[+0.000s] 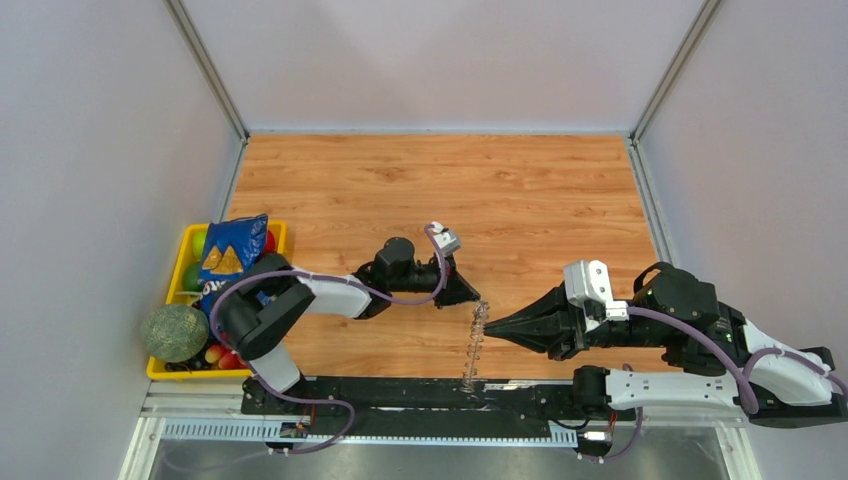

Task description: Put the keys on the keyring

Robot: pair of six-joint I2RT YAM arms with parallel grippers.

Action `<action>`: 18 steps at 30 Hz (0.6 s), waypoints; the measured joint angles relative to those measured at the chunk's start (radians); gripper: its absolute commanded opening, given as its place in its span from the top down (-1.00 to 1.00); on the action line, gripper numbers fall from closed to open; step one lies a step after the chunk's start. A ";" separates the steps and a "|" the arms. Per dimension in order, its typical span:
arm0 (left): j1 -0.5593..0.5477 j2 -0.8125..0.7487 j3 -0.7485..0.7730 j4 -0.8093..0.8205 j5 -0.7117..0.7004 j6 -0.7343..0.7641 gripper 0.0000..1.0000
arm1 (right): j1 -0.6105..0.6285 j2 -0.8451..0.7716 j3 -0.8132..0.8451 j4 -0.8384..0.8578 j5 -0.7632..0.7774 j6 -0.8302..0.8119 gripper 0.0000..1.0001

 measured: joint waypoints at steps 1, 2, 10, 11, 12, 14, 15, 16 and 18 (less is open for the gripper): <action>0.000 -0.045 0.000 -0.013 -0.003 0.010 0.99 | 0.000 0.000 0.000 -0.003 0.002 0.000 1.00; 0.000 -0.091 -0.001 -0.031 -0.009 0.021 0.99 | 0.000 0.001 0.002 -0.006 0.003 0.000 1.00; 0.000 -0.410 -0.021 -0.277 -0.132 0.137 0.99 | 0.000 0.017 0.010 -0.011 0.018 -0.002 1.00; 0.000 -0.481 -0.023 -0.337 -0.176 0.156 0.99 | 0.000 0.019 0.010 -0.013 0.021 -0.003 1.00; 0.000 -0.494 -0.023 -0.346 -0.184 0.160 0.99 | 0.000 0.021 0.010 -0.014 0.023 -0.003 1.00; 0.000 -0.578 -0.023 -0.404 -0.238 0.179 0.99 | 0.000 0.027 0.010 -0.018 0.024 -0.004 1.00; 0.000 -0.620 -0.024 -0.425 -0.260 0.184 0.99 | 0.000 0.030 0.010 -0.020 0.025 -0.004 1.00; 0.000 -0.669 -0.026 -0.447 -0.285 0.188 0.99 | 0.000 0.034 0.010 -0.022 0.026 -0.005 1.00; 0.000 -0.756 -0.029 -0.478 -0.323 0.195 0.99 | 0.000 0.044 0.010 -0.026 0.030 -0.007 1.00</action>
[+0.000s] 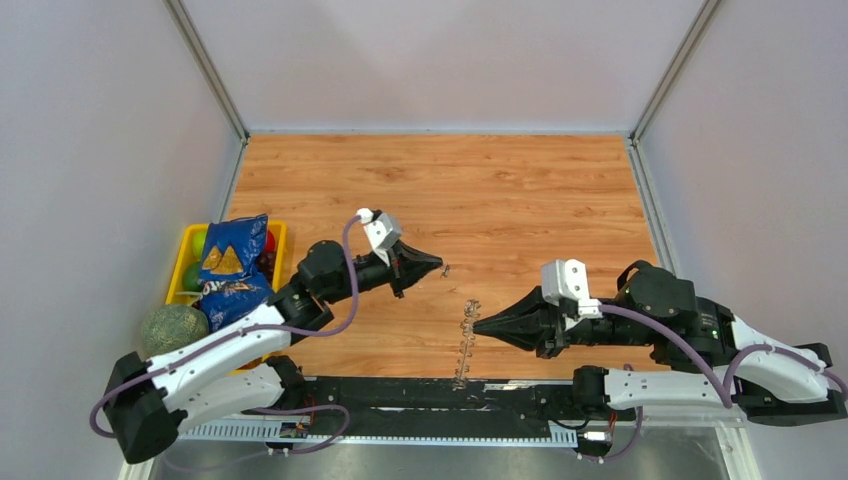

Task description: Put the keys on the keyring

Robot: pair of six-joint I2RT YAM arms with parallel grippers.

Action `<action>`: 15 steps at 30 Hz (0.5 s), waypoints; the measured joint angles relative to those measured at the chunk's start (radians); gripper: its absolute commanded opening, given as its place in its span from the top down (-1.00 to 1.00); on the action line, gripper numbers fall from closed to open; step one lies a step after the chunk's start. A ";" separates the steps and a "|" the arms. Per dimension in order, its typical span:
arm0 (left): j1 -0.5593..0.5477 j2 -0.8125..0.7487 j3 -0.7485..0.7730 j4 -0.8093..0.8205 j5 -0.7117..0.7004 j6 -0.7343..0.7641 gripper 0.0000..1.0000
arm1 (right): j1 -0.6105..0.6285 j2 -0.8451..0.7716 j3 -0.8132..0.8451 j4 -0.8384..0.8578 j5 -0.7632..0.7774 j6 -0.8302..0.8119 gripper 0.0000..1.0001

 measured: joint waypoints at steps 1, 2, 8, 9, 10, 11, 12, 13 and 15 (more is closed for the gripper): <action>0.000 -0.029 0.000 -0.008 -0.008 0.003 0.99 | 0.000 0.005 0.000 -0.002 0.000 -0.001 1.00; 0.000 -0.066 0.000 -0.023 -0.019 0.006 0.99 | 0.000 0.011 0.000 -0.005 0.000 -0.002 1.00; 0.000 -0.215 0.000 -0.114 -0.042 0.014 0.99 | 0.000 0.060 0.013 -0.018 0.000 -0.015 1.00; 0.000 -0.231 0.001 -0.126 -0.044 0.016 0.99 | 0.000 0.069 0.017 -0.021 0.000 -0.018 1.00; 0.000 -0.249 0.002 -0.141 -0.044 0.018 0.99 | 0.000 0.078 0.022 -0.024 -0.001 -0.022 1.00; 0.000 -0.263 0.004 -0.154 -0.043 0.018 0.99 | 0.000 0.087 0.026 -0.026 -0.001 -0.025 1.00; 0.000 -0.279 0.006 -0.169 -0.042 0.018 0.99 | 0.000 0.099 0.032 -0.029 -0.001 -0.029 1.00; 0.000 -0.296 0.009 -0.184 -0.042 0.018 0.99 | 0.000 0.106 0.034 -0.029 -0.001 -0.031 1.00; 0.000 -0.328 0.015 -0.211 -0.039 0.019 0.99 | 0.000 0.126 0.041 -0.032 0.000 -0.035 1.00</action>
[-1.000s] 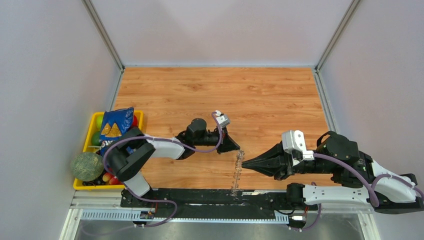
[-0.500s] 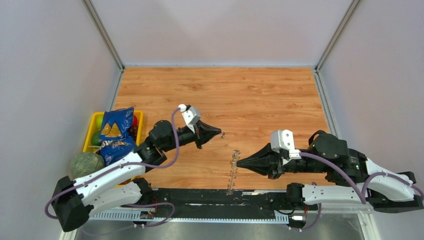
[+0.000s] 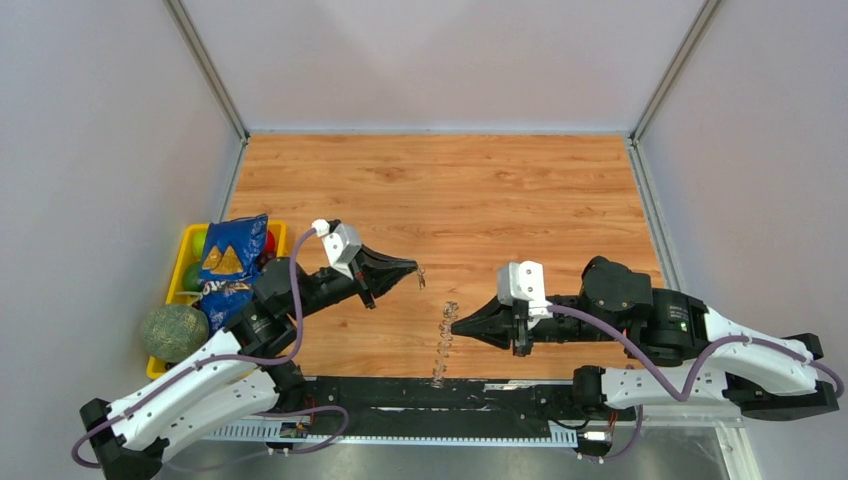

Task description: Put the keys on the keyring

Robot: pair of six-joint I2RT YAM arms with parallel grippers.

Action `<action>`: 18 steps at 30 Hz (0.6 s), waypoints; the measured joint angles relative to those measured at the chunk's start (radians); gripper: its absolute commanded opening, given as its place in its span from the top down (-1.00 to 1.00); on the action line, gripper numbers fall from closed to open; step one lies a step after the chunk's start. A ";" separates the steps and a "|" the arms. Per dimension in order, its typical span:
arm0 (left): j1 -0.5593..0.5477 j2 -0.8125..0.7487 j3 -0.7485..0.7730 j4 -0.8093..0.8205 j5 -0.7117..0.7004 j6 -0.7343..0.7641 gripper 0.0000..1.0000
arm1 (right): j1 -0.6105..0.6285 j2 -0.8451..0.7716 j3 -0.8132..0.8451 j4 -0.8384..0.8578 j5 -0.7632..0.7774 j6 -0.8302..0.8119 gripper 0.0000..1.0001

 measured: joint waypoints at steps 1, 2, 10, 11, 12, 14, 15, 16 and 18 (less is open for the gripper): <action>0.000 -0.016 0.004 -0.012 0.002 0.001 0.99 | 0.000 0.008 0.003 0.000 0.000 -0.003 1.00; 0.000 -0.030 0.009 -0.023 0.005 0.002 0.99 | 0.000 0.017 0.005 0.000 0.000 -0.006 1.00; 0.000 -0.117 0.061 -0.076 0.047 0.002 0.99 | 0.000 0.060 0.025 0.002 0.004 -0.014 1.00; 0.000 -0.127 0.062 -0.078 0.051 0.002 0.99 | 0.000 0.063 0.027 0.003 0.005 -0.014 1.00; 0.000 -0.135 0.063 -0.082 0.055 0.002 0.99 | 0.000 0.068 0.029 0.008 0.006 -0.013 1.00; 0.000 -0.148 0.064 -0.085 0.065 0.001 0.99 | 0.000 0.081 0.029 0.023 0.011 -0.006 1.00; 0.000 -0.152 0.064 -0.087 0.068 0.000 0.99 | 0.000 0.087 0.029 0.029 0.015 -0.003 1.00; 0.000 -0.155 0.065 -0.090 0.071 -0.002 0.99 | 0.000 0.093 0.029 0.039 0.020 0.004 1.00; 0.000 -0.159 0.066 -0.096 0.075 -0.003 0.99 | 0.000 0.100 0.029 0.061 0.034 0.015 1.00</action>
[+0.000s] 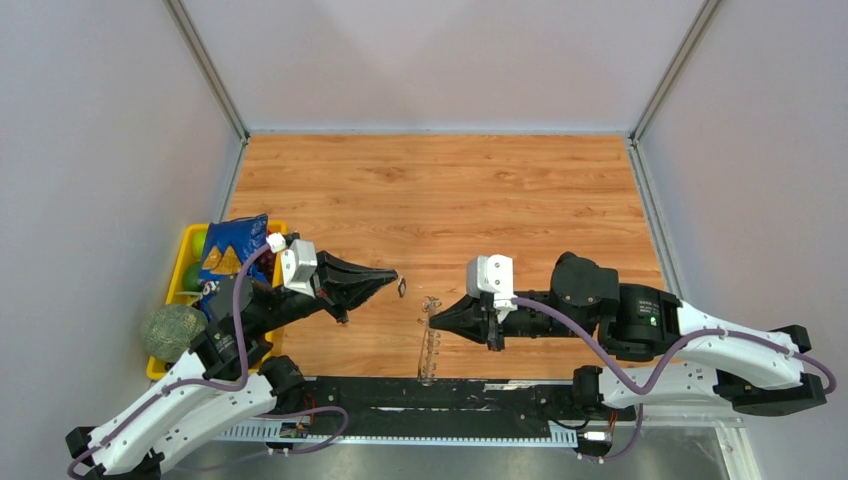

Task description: Put the keys on the keyring

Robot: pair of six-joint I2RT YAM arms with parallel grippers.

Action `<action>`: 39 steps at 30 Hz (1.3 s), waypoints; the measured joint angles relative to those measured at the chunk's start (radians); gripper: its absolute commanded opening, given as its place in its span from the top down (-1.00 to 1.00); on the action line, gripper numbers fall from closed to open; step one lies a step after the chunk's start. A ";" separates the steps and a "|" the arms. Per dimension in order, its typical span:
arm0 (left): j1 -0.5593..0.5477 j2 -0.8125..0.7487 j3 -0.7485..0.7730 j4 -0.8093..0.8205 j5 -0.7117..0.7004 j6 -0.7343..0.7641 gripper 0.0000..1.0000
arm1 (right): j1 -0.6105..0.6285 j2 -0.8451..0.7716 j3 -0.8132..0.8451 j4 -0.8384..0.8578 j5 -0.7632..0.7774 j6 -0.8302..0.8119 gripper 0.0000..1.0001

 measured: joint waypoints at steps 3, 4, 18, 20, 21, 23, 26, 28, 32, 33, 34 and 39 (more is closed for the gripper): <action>0.000 -0.006 0.001 -0.008 0.006 -0.002 0.99 | 0.000 0.001 0.000 0.038 0.018 0.022 1.00; 0.000 -0.009 0.002 -0.008 0.010 -0.003 0.99 | 0.000 0.001 0.000 0.053 0.023 0.030 1.00; 0.000 -0.053 0.024 -0.009 0.040 -0.007 0.99 | -0.006 0.093 0.000 0.139 0.102 0.147 1.00; 0.000 -0.061 0.028 -0.008 0.043 -0.008 0.99 | -0.009 0.095 0.000 0.145 0.106 0.157 1.00; 0.000 -0.066 0.028 -0.008 0.044 -0.007 0.99 | -0.011 0.096 0.000 0.150 0.107 0.164 1.00; 0.000 -0.075 0.028 -0.008 0.047 -0.007 0.99 | -0.012 0.096 0.000 0.164 0.110 0.176 1.00; 0.000 -0.085 0.028 -0.008 0.050 -0.007 0.99 | -0.013 0.096 0.000 0.187 0.116 0.193 1.00; 0.000 -0.087 0.028 -0.008 0.051 -0.007 0.99 | -0.014 0.096 0.000 0.200 0.116 0.202 1.00; 0.000 -0.091 0.028 -0.008 0.054 -0.007 0.99 | -0.017 0.107 0.000 0.221 0.116 0.217 1.00; 0.000 -0.092 0.028 -0.007 0.054 -0.007 0.99 | -0.017 0.113 0.000 0.225 0.115 0.220 1.00; 0.000 -0.093 0.028 -0.007 0.054 -0.007 0.99 | -0.018 0.119 0.000 0.229 0.115 0.224 1.00; 0.000 -0.102 0.028 -0.004 0.059 -0.007 0.99 | -0.024 0.141 0.000 0.233 0.115 0.234 1.00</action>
